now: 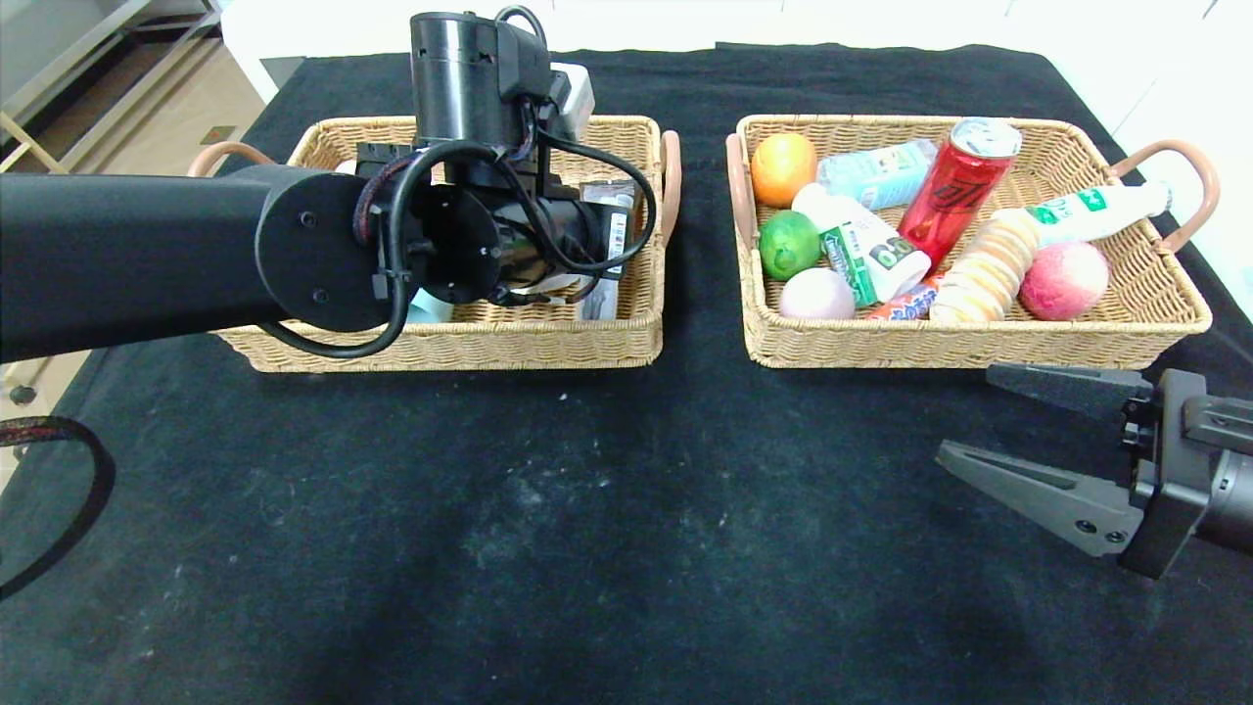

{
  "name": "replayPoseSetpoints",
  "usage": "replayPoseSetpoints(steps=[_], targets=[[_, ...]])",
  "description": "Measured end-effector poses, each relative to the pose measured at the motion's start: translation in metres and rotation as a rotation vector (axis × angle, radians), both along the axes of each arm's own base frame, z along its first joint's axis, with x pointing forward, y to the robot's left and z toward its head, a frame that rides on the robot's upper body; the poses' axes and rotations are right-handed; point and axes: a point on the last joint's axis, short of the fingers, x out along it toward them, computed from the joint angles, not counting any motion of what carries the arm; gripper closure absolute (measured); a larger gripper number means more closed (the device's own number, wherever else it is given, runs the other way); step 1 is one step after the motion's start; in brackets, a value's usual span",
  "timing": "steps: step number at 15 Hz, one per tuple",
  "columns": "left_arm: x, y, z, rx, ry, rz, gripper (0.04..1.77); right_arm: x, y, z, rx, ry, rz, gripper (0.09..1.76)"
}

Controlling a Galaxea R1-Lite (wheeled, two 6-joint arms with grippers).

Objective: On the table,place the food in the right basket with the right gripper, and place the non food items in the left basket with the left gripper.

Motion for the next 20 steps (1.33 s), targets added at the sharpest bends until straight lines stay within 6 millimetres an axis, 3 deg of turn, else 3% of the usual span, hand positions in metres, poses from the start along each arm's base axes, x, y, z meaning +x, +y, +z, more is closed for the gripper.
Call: replayPoseSetpoints(steps=[5, 13, 16, 20], targets=[[0.000, -0.001, -0.003, 0.003, 0.006, 0.004, 0.49, 0.000, 0.000, 0.000, 0.000, 0.000, 0.000, 0.14], [-0.009, 0.003, -0.001, 0.012, 0.012, 0.013, 0.24, 0.000, 0.000, 0.000, 0.000, 0.001, 0.001, 0.14], [-0.022, 0.011, 0.006, 0.008, 0.006, 0.015, 0.20, -0.001, 0.000, -0.001, -0.001, 0.005, 0.004, 0.14], [-0.058, 0.037, 0.016, 0.021, 0.015, 0.023, 0.15, -0.002, -0.002, 0.002, 0.003, -0.008, -0.006, 0.14]])
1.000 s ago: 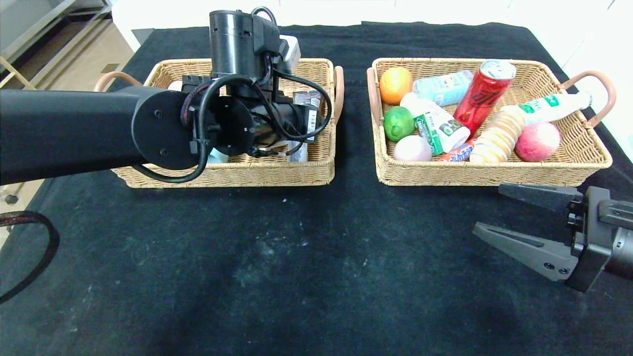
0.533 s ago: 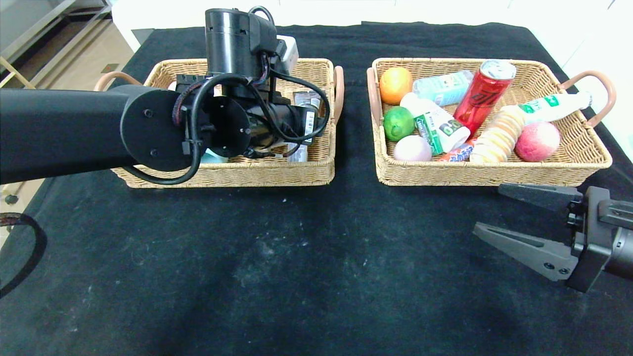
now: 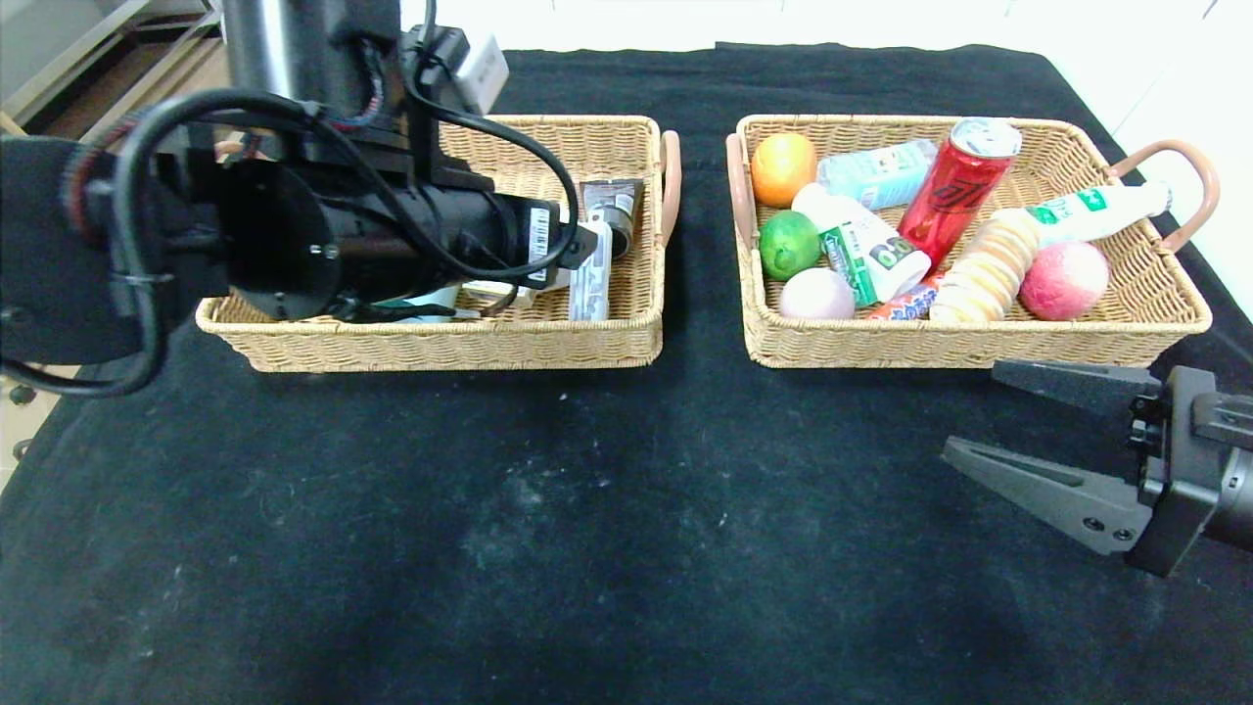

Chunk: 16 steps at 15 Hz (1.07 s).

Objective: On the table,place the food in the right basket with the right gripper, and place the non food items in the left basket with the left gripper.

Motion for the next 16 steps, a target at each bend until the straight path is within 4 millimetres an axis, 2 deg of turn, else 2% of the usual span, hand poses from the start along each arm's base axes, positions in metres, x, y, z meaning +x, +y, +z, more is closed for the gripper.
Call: replayPoseSetpoints(steps=[4, 7, 9, 12, 16], targets=[[-0.056, 0.046, 0.024, -0.003, -0.010, 0.032, 0.13, -0.013, -0.018, 0.009, 0.007, -0.020, -0.093, 0.14], [-0.107, 0.086, 0.032, 0.001, -0.016, 0.067, 0.12, -0.037, -0.032, 0.015, -0.004, 0.023, -0.153, 0.14], [-0.144, 0.112, 0.033, -0.003, -0.028, 0.097, 0.12, -0.063, -0.041, 0.018, -0.012, 0.062, -0.194, 0.14], [-0.199, 0.146, 0.022, -0.009, -0.056, 0.162, 0.11, -0.113, -0.053, 0.021, -0.023, 0.098, -0.312, 0.14], [-0.267, 0.173, 0.009, -0.036, -0.130, 0.223, 0.11, -0.188, -0.060, 0.019, -0.051, 0.135, -0.550, 0.14]])
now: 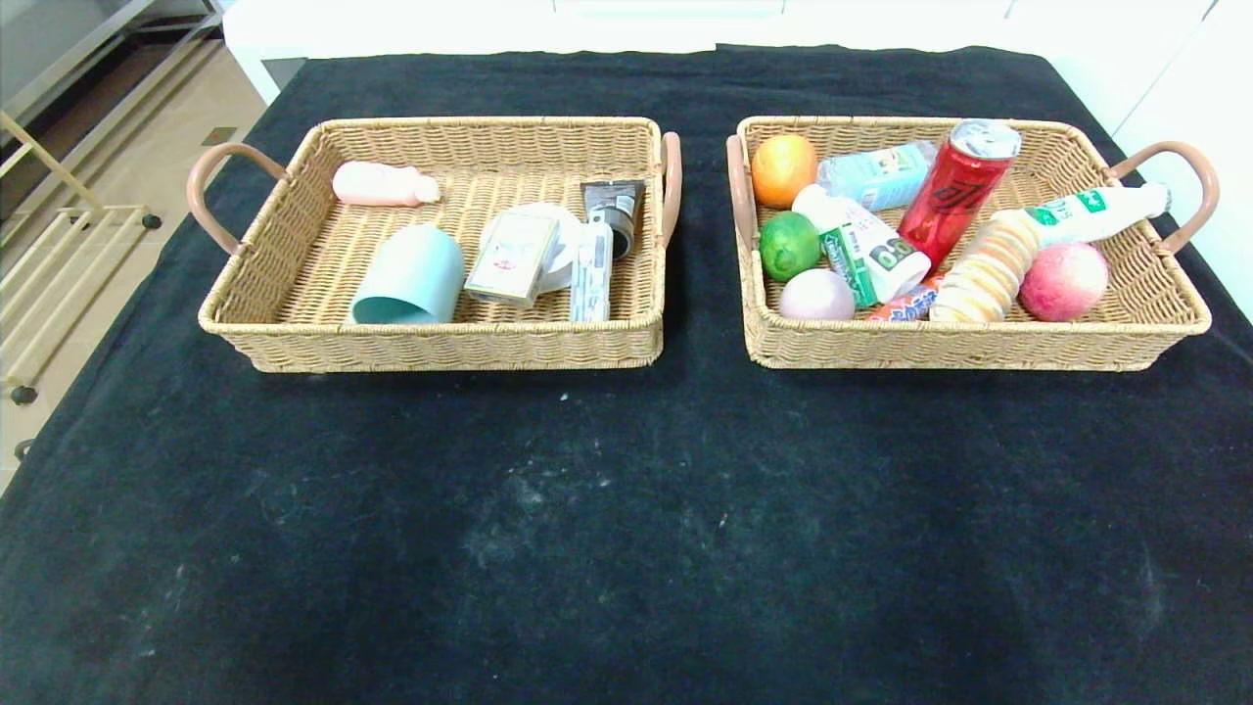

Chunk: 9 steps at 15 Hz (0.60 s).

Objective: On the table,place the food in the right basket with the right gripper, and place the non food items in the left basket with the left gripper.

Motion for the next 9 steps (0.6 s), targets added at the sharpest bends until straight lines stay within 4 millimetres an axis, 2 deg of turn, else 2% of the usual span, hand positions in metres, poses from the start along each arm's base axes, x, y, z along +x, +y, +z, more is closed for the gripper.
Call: replayPoseSetpoints(steps=[2, 4, 6, 9], targets=[[-0.032, 0.005, -0.010, -0.008, -0.016, -0.067, 0.11, -0.032, 0.000, -0.007, -0.014, -0.029, -0.055, 0.14], [-0.060, 0.006, -0.024, -0.016, -0.010, -0.160, 0.11, -0.056, 0.001, -0.019, -0.021, -0.047, -0.077, 0.14], [-0.083, 0.001, -0.040, -0.025, -0.022, -0.224, 0.10, -0.068, 0.001, -0.031, -0.021, -0.074, -0.075, 0.14], [-0.101, -0.008, -0.068, -0.023, -0.040, -0.256, 0.10, -0.074, -0.001, -0.051, -0.023, -0.089, -0.082, 0.14]])
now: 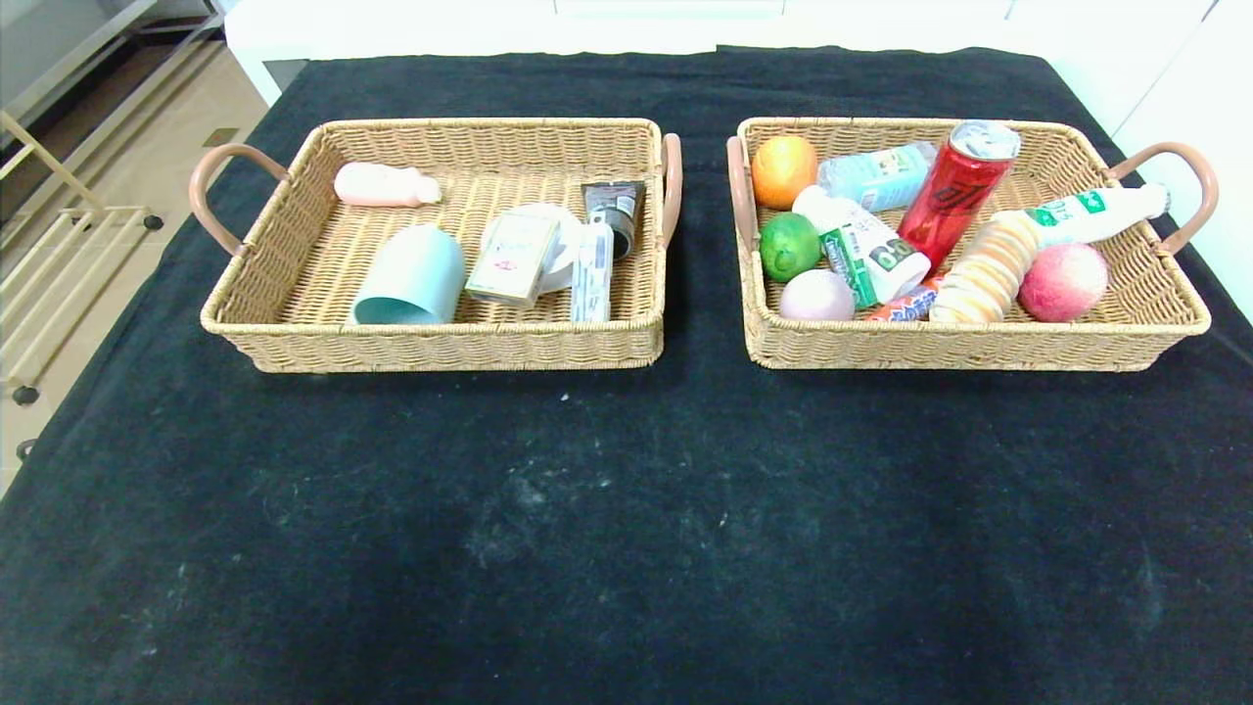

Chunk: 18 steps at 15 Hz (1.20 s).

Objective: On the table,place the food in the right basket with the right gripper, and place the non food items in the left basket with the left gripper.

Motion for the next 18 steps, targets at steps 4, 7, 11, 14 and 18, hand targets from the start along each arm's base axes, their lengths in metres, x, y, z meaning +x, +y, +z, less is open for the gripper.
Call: replayPoseSetpoints(steps=[4, 7, 11, 14, 18], targets=[[-0.018, -0.002, -0.034, 0.005, -0.042, -0.039, 0.10, -0.006, -0.001, -0.027, -0.003, -0.021, -0.005, 0.14], [-0.022, -0.002, -0.064, 0.015, -0.061, -0.058, 0.10, -0.008, -0.002, -0.038, -0.006, -0.066, -0.027, 0.14], [-0.010, 0.000, -0.086, 0.000, -0.087, 0.009, 0.10, 0.011, -0.003, -0.043, -0.015, -0.240, -0.108, 0.14], [0.013, 0.002, -0.094, -0.004, -0.219, 0.089, 0.09, 0.040, -0.005, -0.070, -0.054, -0.319, -0.159, 0.14], [0.042, 0.004, -0.128, -0.002, -0.202, 0.163, 0.09, 0.057, -0.005, -0.108, -0.081, -0.225, -0.161, 0.14]])
